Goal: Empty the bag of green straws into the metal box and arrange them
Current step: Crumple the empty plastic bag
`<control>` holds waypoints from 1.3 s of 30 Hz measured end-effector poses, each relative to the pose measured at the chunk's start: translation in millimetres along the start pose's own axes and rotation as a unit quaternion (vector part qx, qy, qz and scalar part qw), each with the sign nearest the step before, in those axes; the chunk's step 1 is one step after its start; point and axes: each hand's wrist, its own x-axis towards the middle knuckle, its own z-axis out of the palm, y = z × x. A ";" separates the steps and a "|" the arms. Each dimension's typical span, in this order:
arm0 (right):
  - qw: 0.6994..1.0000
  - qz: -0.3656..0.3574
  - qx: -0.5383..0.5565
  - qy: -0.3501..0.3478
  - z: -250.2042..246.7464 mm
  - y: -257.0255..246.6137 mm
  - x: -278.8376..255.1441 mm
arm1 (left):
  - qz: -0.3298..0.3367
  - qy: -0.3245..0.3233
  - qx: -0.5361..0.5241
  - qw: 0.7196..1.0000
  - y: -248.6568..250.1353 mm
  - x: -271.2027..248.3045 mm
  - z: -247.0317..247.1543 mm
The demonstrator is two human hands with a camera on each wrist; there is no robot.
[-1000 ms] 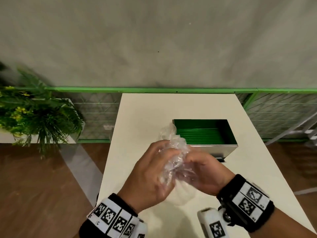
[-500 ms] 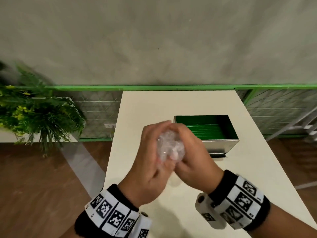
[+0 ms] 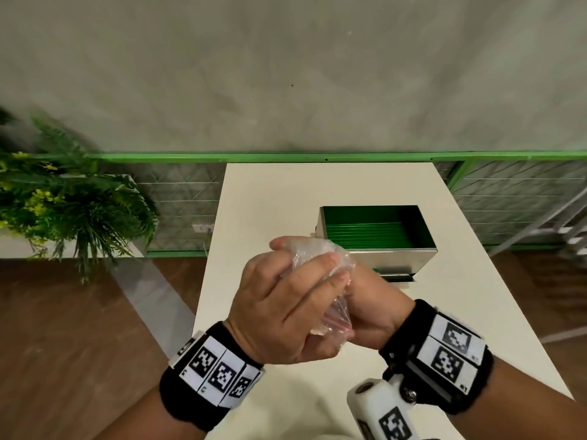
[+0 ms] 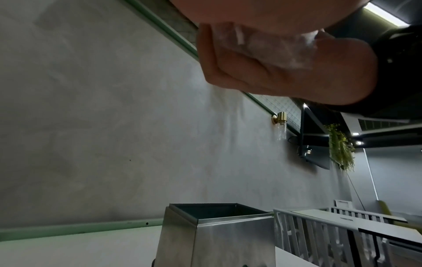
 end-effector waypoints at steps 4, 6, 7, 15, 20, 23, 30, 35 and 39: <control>0.991 -0.051 -0.123 0.012 -3.0 5.7 -14.2 | -0.011 -0.015 -0.056 0.998 2.4 1.0 4.1; 0.976 -0.053 -0.210 0.012 -10.9 4.5 -19.8 | -0.019 -0.028 -0.094 0.995 1.8 4.4 4.4; 0.970 -0.041 -0.238 0.014 -16.5 2.7 -21.3 | -0.022 -0.038 -0.112 0.993 2.0 7.2 4.8; 0.998 -0.026 0.005 -0.057 -76.0 -10.8 -47.6 | -0.064 -0.053 -0.120 0.989 25.5 42.6 31.5; 0.997 -0.047 -0.035 0.047 -102.9 -10.0 -64.6 | -0.064 -0.131 -0.051 0.988 60.0 38.6 59.8; 0.999 -0.038 -0.009 0.036 -106.3 -32.9 -77.7 | -0.083 -0.149 0.018 0.985 98.7 45.8 78.6; 0.992 0.015 -0.123 -0.013 -145.9 -53.9 -105.9 | -0.006 -0.123 0.088 0.989 137.7 52.9 105.5; 0.976 0.045 -0.202 -0.070 -174.6 -43.0 -110.6 | 0.017 -0.153 0.085 0.984 156.1 30.5 106.2; 0.972 0.118 -0.150 -0.137 -181.6 -25.0 -107.6 | -0.042 -0.097 0.008 0.994 158.5 25.5 106.8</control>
